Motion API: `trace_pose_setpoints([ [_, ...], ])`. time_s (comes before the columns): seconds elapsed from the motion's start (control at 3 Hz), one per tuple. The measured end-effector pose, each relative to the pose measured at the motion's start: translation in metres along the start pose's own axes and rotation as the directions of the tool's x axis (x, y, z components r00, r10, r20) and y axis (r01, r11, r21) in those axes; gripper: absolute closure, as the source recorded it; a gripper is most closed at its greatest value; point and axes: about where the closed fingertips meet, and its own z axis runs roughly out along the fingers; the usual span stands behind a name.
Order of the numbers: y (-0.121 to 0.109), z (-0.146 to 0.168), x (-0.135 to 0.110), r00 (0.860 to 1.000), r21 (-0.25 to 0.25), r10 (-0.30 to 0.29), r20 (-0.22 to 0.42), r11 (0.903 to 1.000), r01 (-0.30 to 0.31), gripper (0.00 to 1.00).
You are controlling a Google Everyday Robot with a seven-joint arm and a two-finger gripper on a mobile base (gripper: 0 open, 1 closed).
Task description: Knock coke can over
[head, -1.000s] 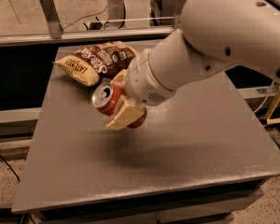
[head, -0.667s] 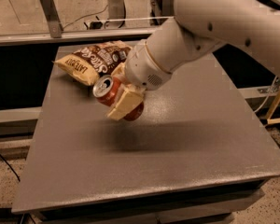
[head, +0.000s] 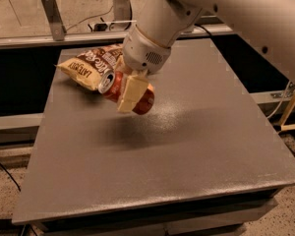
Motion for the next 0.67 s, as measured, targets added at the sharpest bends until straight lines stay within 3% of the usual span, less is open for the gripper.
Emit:
trace_pose_setpoints([
  [0.33, 0.012, -0.003, 0.008, 0.988, -0.018, -0.002, -0.152, 0.9998, 0.0, 1.0],
  [0.67, 0.033, 0.004, 0.026, 0.95, -0.016, 0.012, -0.313, 0.9997, -0.018, 1.0],
])
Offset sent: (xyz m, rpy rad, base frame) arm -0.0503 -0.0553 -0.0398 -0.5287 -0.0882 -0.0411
